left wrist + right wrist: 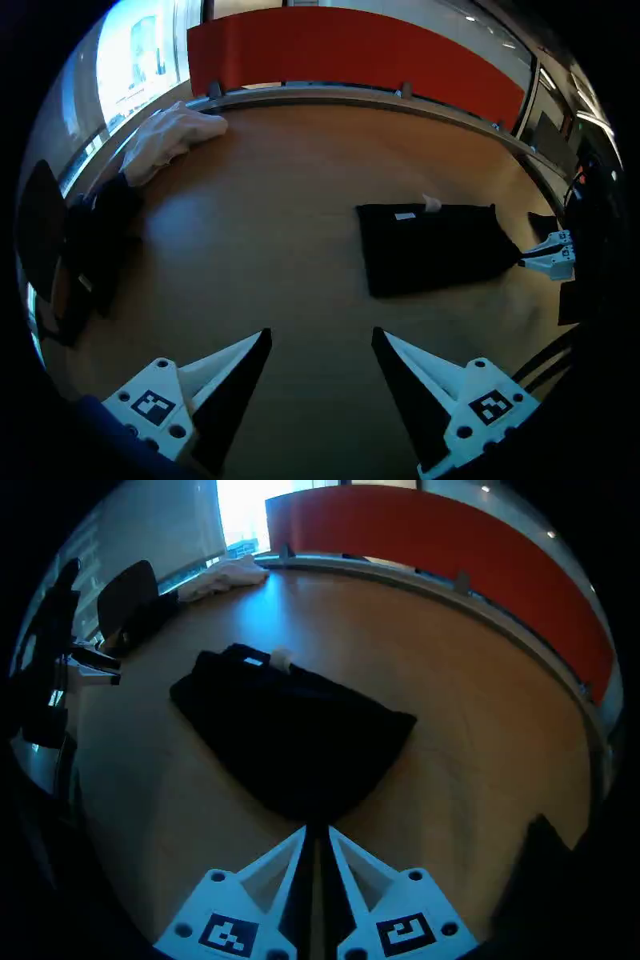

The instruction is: Fold towel

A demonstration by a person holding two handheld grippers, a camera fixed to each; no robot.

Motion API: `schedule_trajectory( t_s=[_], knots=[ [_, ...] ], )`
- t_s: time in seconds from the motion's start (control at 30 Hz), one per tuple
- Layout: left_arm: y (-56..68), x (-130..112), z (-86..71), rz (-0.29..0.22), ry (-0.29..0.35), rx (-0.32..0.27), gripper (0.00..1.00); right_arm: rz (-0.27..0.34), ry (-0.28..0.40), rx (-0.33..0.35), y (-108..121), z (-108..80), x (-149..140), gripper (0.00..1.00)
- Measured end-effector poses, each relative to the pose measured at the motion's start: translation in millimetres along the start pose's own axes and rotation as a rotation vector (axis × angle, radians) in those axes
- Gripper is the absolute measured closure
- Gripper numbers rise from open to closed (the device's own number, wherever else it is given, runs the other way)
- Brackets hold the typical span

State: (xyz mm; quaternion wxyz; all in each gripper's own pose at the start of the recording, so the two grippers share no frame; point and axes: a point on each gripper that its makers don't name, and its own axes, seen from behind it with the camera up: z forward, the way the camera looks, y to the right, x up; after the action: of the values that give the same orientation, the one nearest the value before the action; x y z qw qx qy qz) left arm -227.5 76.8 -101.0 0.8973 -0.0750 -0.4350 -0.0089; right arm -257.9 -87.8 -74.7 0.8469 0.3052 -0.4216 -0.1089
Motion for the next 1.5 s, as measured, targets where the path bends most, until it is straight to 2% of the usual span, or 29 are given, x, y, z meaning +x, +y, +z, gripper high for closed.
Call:
schedule_trajectory(
  t_s=[0.27, 0.8, 1.17, 1.5],
  knots=[
    [1.2, 3.2, -0.1, -0.001, 0.005, -0.001, 0.07, -0.052, 0.061, -0.008, 0.3, -16.3, 38.8, 0.95],
    [0.1, 7.6, -3.2, -0.005, 0.017, 0.003, 0.07, -0.197, 0.181, -0.018, -1.7, -44.1, 129.0, 0.94],
    [-1.3, 11.0, -4.4, -0.01, 0.024, 0.003, 0.07, -0.259, 0.208, -0.019, -6.3, -55.2, 153.8, 0.93],
    [2.2, 12.8, -4.8, -0.005, 0.031, -0.003, 0.07, -0.29, 0.203, -0.018, -7.9, -54.4, 157.0, 0.93]
  ],
)
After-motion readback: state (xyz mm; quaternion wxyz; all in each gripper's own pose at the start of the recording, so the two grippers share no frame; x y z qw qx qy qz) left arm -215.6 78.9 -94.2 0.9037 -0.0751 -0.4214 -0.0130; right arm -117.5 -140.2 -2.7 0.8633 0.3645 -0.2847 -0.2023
